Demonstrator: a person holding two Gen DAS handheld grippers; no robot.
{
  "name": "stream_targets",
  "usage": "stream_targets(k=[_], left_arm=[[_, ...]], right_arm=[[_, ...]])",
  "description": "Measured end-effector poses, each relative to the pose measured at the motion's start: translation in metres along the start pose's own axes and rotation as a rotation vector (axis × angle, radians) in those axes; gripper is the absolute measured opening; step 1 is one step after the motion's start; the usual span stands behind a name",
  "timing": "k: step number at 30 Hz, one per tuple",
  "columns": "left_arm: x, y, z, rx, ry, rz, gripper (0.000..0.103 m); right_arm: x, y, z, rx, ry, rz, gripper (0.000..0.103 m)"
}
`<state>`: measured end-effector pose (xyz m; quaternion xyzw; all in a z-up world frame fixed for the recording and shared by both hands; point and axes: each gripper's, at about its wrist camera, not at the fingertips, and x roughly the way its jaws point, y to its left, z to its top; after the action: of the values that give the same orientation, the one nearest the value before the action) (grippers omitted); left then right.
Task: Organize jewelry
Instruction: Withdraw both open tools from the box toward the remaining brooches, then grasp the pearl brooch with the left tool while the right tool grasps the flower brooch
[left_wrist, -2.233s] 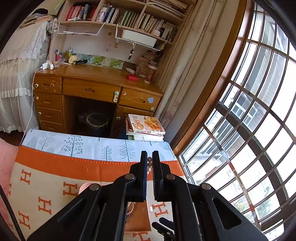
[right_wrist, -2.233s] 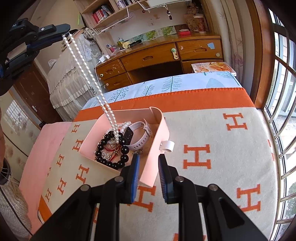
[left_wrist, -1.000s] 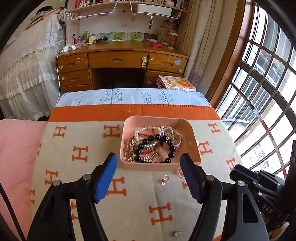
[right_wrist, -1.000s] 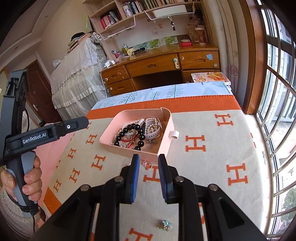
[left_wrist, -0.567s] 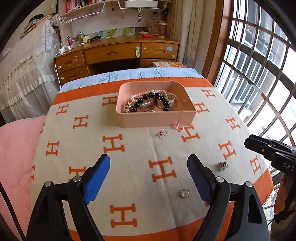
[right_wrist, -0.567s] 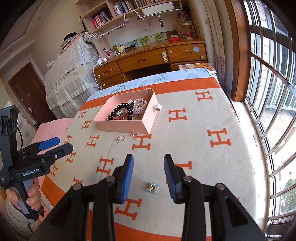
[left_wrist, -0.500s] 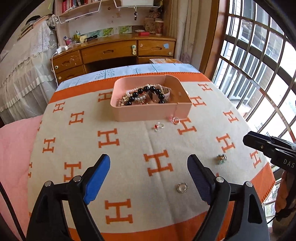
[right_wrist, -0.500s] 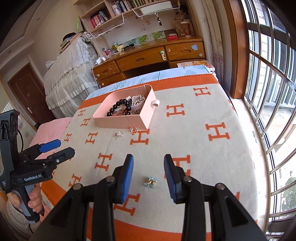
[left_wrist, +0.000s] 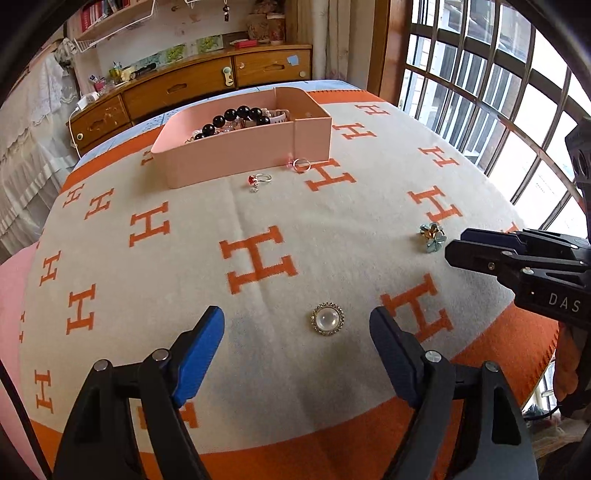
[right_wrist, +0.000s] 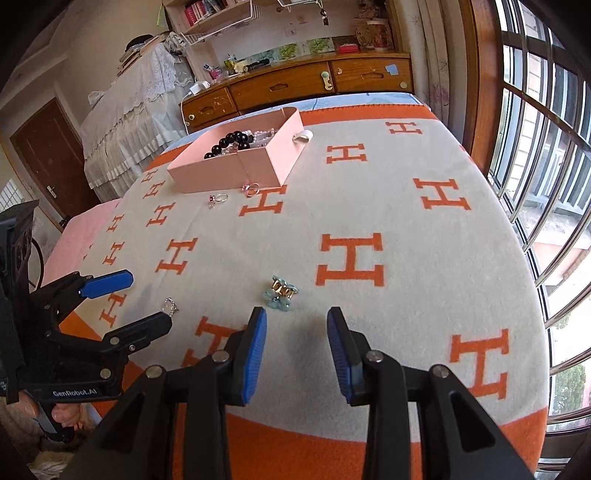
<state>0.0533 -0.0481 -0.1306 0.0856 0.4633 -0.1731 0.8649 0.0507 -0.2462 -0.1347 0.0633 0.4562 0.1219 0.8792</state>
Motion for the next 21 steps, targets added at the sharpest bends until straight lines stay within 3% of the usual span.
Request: stream_targets(k=[7,11,15,21], left_arm=[[0.008,0.002,0.0,0.008,0.002,-0.021,0.067],[0.007,0.001,0.001,0.028,-0.017,-0.037,0.042],[0.006,-0.002,0.001,0.05,-0.028,-0.054,0.019],[0.004,-0.002,-0.001,0.041,-0.036,-0.059,0.017]], right_arm=[[0.011,0.013,0.005,-0.042,-0.027,-0.004,0.034],[0.013,0.024,0.0,-0.115,-0.063,-0.06,0.034],[0.013,0.023,-0.001,-0.118,-0.075,-0.058,0.026],[0.012,0.014,0.001,-0.066,-0.083,-0.005,0.025]])
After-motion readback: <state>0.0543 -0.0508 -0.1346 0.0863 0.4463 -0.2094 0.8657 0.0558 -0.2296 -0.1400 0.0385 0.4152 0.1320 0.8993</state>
